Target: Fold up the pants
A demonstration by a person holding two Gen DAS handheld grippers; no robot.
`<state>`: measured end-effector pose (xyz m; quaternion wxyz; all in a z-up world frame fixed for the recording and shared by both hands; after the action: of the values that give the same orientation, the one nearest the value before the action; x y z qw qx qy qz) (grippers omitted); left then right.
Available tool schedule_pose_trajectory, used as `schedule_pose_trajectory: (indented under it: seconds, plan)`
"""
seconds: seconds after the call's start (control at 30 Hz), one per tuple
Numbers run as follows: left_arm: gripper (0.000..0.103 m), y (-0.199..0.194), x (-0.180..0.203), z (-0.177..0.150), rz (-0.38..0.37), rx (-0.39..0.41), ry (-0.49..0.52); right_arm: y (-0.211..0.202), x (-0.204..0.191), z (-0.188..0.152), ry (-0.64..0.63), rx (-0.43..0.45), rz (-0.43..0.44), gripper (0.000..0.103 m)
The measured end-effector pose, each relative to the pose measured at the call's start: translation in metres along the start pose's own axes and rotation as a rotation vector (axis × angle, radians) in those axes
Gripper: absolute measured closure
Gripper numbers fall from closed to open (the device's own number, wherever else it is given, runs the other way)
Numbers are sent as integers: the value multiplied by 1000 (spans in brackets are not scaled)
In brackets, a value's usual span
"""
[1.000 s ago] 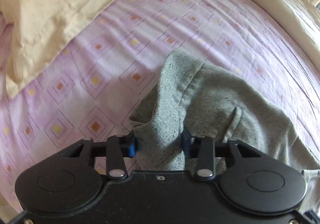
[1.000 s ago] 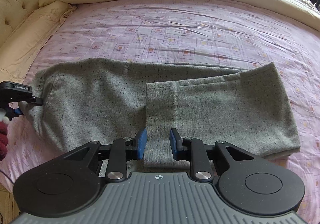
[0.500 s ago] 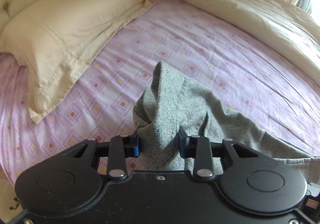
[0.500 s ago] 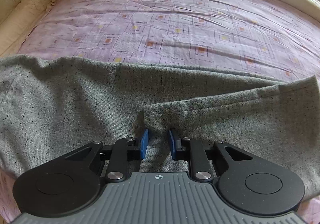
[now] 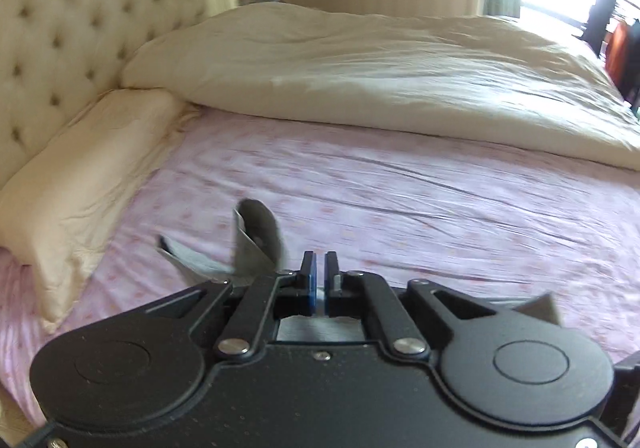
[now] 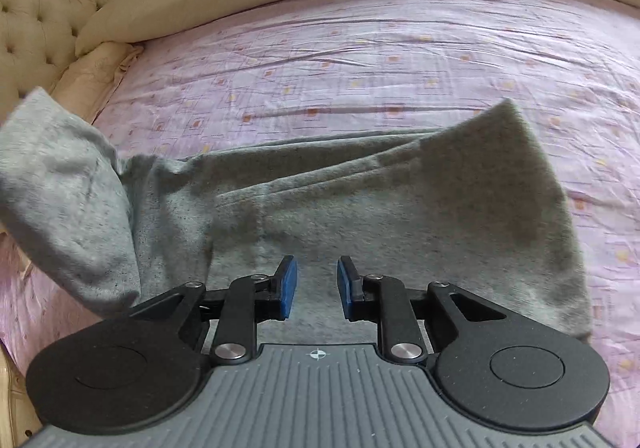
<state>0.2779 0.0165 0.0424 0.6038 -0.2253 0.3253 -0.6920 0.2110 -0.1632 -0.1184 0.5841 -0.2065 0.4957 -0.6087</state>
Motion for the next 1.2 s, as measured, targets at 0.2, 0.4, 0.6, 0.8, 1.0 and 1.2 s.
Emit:
schedule_pose_trajectory:
  seconds: [0.2, 0.4, 0.6, 0.8, 1.0, 1.2]
  plan:
    - [80, 25, 42, -33, -74, -136, -16, -15, 30, 9, -43, -5, 16, 80]
    - [76, 47, -3, -78, 7, -261, -37, -15, 17, 22, -119, -3, 82, 80]
    - [67, 74, -83, -120, 95, -385, -72, 9, -29, 40, -131, -24, 177, 65]
    - [67, 89, -139, -148, 129, -453, -64, 56, -81, 62, -58, -70, 244, 53]
    - [67, 92, -170, -160, 111, -469, -45, 98, -112, 70, -11, -120, 221, 44]
    - [67, 91, -166, -167, 75, -477, -31, 121, -128, 74, 10, -164, 190, 47]
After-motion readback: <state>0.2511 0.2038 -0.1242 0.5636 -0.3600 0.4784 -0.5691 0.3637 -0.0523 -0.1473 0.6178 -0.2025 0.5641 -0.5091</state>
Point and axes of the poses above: each gripper's, at about its wrist camera, not at the fingertips, and y roughly the way its jaws point, x to its right, z to its top, the point moved 1 cm from there along y, roughly the way its jaws point, and after that the axes turned 5 degrees about y, right-handed, at the moved point
